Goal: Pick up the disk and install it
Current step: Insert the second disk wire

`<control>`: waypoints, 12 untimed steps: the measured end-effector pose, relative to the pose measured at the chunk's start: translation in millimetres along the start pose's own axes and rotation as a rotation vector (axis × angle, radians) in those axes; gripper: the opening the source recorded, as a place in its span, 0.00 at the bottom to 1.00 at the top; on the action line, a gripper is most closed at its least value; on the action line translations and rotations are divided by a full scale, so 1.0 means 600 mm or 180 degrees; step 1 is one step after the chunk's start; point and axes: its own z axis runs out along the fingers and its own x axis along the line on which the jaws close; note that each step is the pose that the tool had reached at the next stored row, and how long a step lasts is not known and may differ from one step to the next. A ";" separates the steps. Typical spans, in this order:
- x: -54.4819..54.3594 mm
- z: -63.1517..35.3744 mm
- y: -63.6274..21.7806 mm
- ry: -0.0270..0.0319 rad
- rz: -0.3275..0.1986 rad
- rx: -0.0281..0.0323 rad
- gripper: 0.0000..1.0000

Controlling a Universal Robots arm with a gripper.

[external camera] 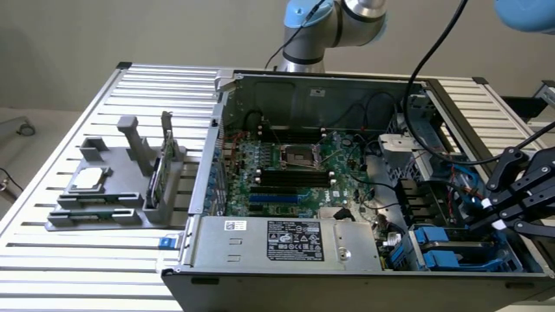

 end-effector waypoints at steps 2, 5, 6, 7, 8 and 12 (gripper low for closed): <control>0.000 0.001 0.000 0.0000 0.0000 0.0000 0.16; 0.000 0.002 0.001 -0.0001 0.0001 0.0000 0.16; 0.000 0.002 0.001 -0.0001 0.0000 0.0000 0.16; 0.000 0.003 0.002 -0.0001 0.0000 0.0000 0.16; 0.000 0.003 0.002 0.0000 0.0000 0.0000 0.16; 0.000 0.005 0.004 0.0000 0.0000 0.0000 0.16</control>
